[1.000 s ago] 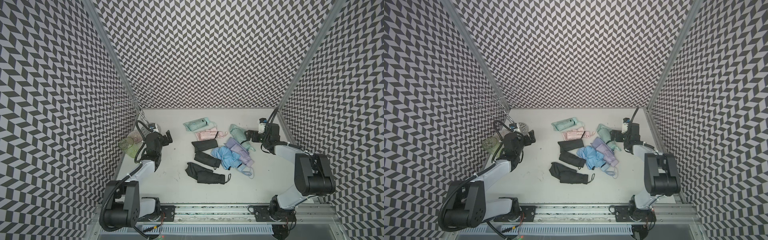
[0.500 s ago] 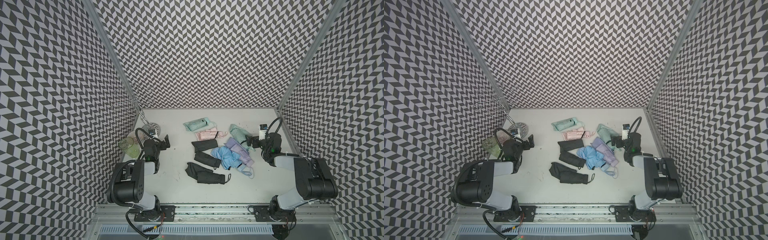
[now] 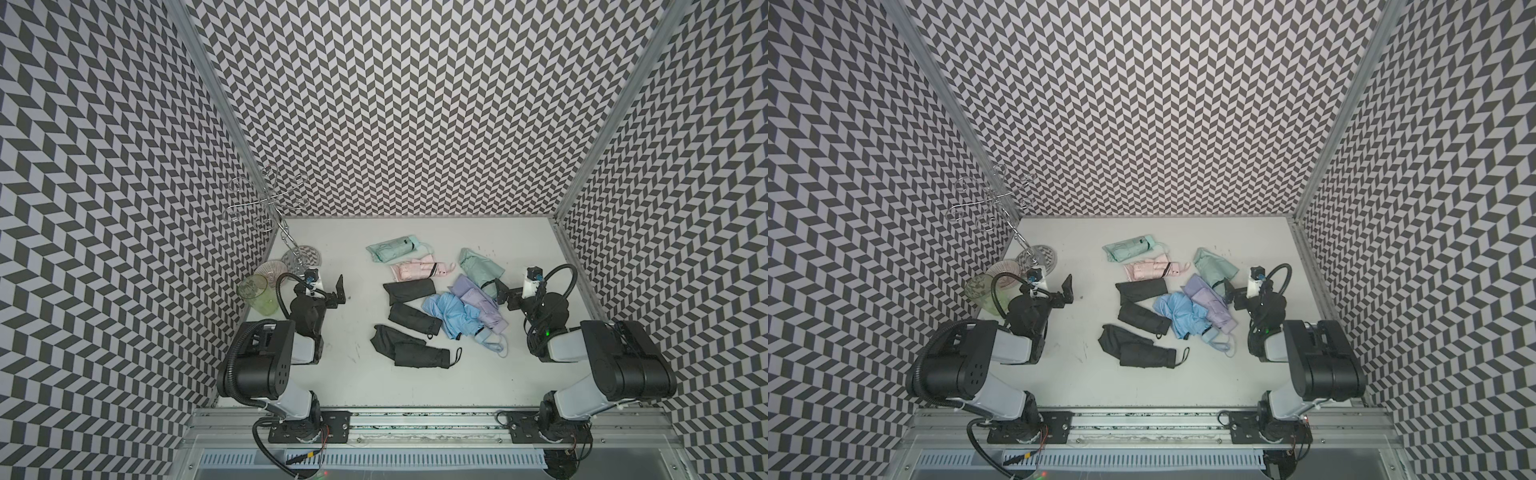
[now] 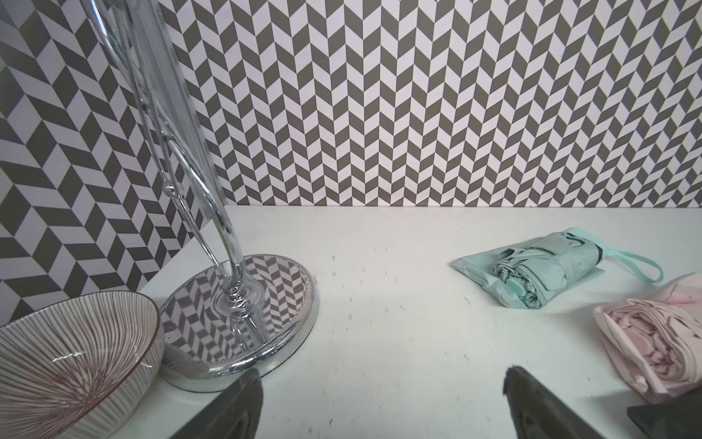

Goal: Take umbrellas out of sleeves
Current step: Reset both arms

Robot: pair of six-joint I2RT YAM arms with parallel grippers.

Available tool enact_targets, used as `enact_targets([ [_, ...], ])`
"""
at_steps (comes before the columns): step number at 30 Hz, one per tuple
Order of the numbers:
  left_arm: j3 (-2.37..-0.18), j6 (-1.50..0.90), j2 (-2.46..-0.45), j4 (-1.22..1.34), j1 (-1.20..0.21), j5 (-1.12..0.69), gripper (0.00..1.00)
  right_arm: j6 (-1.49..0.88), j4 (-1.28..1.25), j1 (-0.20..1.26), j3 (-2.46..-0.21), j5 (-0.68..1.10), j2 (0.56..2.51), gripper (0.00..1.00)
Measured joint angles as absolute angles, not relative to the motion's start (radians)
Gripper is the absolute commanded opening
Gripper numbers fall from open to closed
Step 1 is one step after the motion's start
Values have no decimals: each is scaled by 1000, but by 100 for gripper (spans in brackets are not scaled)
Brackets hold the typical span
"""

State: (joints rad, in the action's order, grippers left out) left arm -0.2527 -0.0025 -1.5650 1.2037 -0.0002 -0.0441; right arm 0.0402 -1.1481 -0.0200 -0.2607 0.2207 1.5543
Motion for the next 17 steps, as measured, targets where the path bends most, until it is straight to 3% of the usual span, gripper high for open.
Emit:
enact_targets([
  [17, -257, 7, -1565, 1204, -6, -16, 99, 34, -1168, -15, -261, 168, 1554, 100],
])
